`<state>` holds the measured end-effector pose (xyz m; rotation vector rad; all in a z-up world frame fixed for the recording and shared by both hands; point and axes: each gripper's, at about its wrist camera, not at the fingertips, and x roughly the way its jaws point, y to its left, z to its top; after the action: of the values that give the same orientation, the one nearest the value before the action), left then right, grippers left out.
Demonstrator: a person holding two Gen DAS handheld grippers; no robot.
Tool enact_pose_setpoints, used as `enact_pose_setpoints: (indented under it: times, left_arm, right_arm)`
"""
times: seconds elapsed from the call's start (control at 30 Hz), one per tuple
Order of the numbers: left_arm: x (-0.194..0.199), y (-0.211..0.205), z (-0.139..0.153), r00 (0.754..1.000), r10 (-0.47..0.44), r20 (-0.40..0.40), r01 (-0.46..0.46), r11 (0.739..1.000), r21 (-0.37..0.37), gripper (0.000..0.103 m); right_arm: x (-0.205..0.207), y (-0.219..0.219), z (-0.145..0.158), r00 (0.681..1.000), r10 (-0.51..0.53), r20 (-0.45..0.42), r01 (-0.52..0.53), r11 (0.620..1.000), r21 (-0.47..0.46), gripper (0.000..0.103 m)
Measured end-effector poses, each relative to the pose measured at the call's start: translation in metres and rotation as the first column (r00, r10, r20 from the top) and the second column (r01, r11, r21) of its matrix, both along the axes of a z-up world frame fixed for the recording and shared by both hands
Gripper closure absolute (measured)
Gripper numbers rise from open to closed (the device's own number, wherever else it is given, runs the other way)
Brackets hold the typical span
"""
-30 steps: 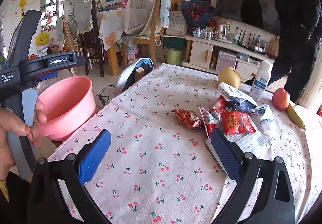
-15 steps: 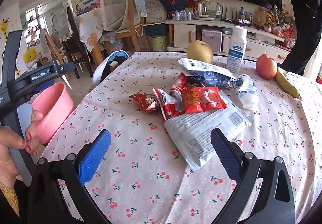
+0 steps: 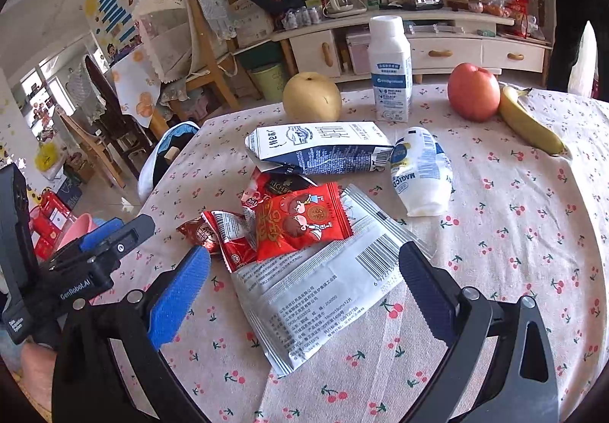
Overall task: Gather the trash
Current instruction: 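Grasp the red snack bag with the left tool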
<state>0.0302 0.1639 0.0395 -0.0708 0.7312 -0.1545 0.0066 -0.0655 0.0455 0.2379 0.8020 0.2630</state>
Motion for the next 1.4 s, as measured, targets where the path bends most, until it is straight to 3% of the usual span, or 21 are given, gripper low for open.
enact_pose_setpoints:
  times: [0.2,0.53,0.7,0.77,0.83,1.07,1.13,1.17,1.4]
  left_arm:
    - [0.009,-0.013,-0.015,0.997,-0.057,-0.049,0.058,0.998,0.036,0.013]
    - [0.026,-0.025,-0.039,0.991,-0.088,-0.105,0.095,0.993,0.070,0.020]
    - [0.032,-0.026,-0.043,0.990,-0.099,-0.104,0.107,0.992,0.073,0.022]
    - [0.035,-0.025,-0.043,0.989,-0.101,-0.105,0.109,0.992,0.068,0.022]
    - [0.038,-0.024,-0.045,0.989,-0.104,-0.108,0.110,0.992,0.053,0.022]
    - [0.045,-0.020,-0.048,0.987,-0.100,-0.125,0.104,0.994,0.022,0.022]
    - [0.045,-0.020,-0.047,0.987,-0.104,-0.126,0.106,0.994,0.010,0.026]
    - [0.045,-0.020,-0.048,0.985,-0.110,-0.130,0.111,0.994,0.001,0.033]
    - [0.042,-0.027,-0.050,0.985,-0.102,-0.141,0.109,0.993,0.041,0.045]
  right_arm:
    - [0.018,-0.006,-0.003,1.000,0.029,0.009,-0.029,0.999,-0.031,0.005]
    - [0.039,-0.014,-0.015,0.996,0.083,-0.013,-0.081,0.991,0.105,0.005]
    - [0.041,-0.002,-0.017,0.992,0.122,-0.002,-0.122,0.990,0.069,0.006]
    - [0.043,0.001,-0.018,0.992,0.128,-0.002,-0.128,0.990,0.055,0.010]
    - [0.047,0.001,-0.022,0.992,0.129,-0.017,-0.128,0.990,0.053,0.021]
    - [0.050,0.005,-0.026,0.991,0.132,-0.015,-0.132,0.991,0.028,0.021]
    - [0.049,0.007,-0.028,0.991,0.133,-0.012,-0.133,0.991,0.014,0.021]
    - [0.049,0.009,-0.028,0.991,0.135,-0.009,-0.135,0.991,0.004,0.021]
    - [0.049,0.017,-0.029,0.990,0.143,0.004,-0.143,0.988,-0.063,0.021]
